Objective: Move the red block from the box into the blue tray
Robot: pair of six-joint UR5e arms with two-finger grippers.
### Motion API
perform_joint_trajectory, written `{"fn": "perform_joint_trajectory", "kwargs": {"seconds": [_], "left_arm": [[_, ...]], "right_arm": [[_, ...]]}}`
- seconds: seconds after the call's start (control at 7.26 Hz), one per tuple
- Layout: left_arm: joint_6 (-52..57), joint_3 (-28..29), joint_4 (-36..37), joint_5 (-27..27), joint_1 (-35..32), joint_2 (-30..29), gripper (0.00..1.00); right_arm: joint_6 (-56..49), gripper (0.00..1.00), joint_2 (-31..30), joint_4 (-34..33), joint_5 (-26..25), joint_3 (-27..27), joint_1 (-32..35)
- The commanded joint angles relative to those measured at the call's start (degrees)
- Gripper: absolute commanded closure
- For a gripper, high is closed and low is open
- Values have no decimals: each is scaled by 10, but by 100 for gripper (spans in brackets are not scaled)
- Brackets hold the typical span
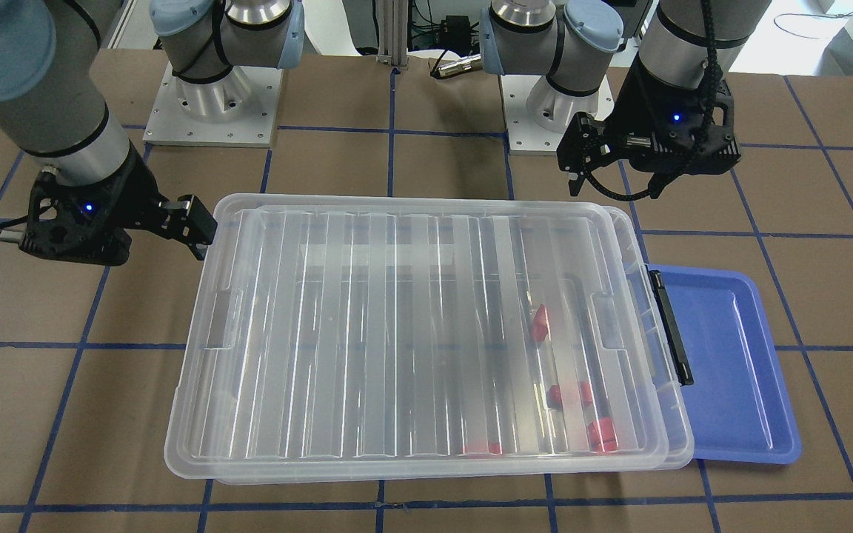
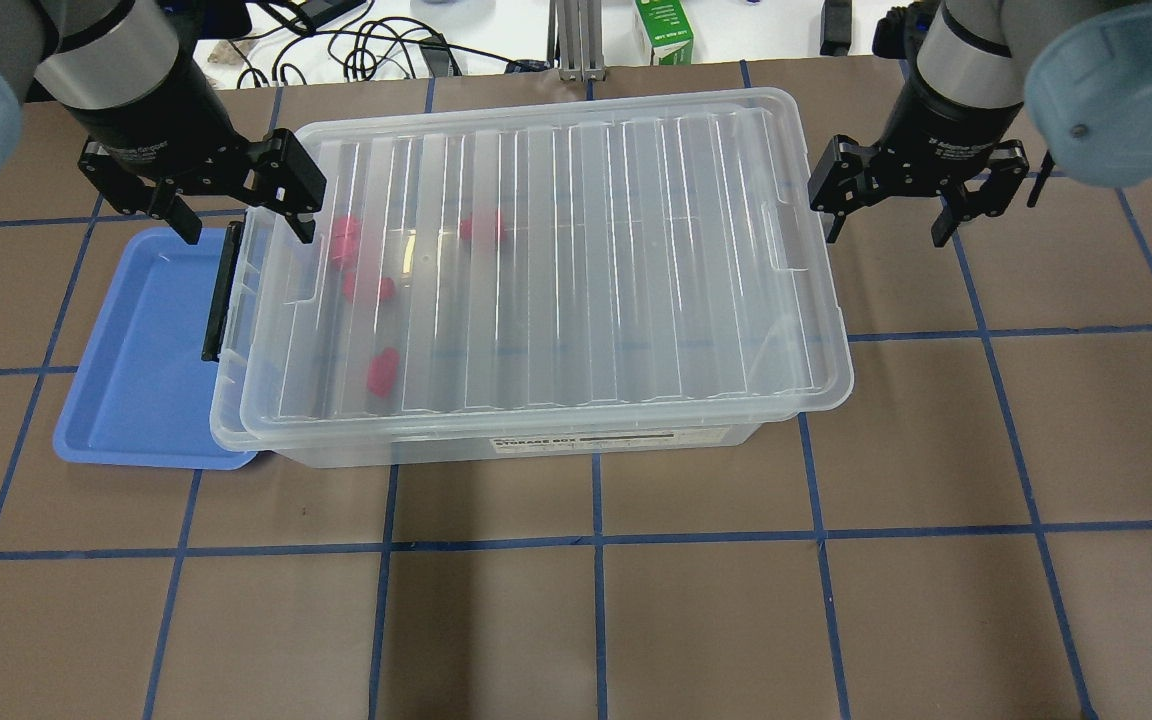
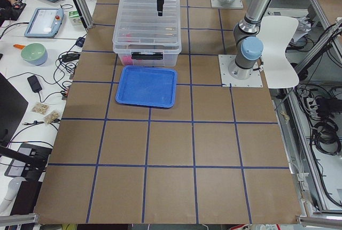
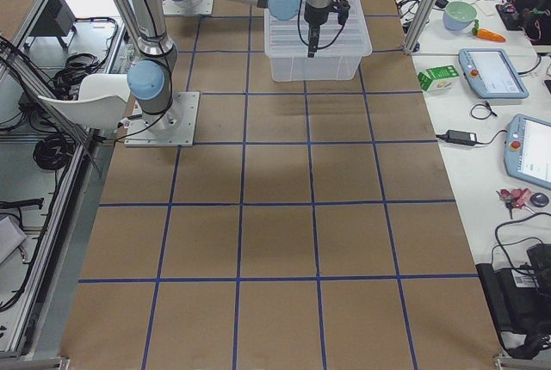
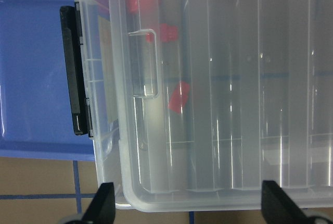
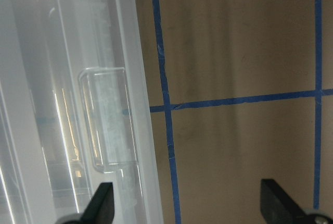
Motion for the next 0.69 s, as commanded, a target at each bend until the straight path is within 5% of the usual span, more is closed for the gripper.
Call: {"fn": "perform_joint_trajectory", "kwargs": {"seconds": [0.0,0.55], "left_arm": [[0,0,0,0,0,0,0],[0,-5,0,0,0,2,0]], "right_arm": [[0,0,32,-21,0,1,1],[-6,0,57,-24,0,0,1]]}}
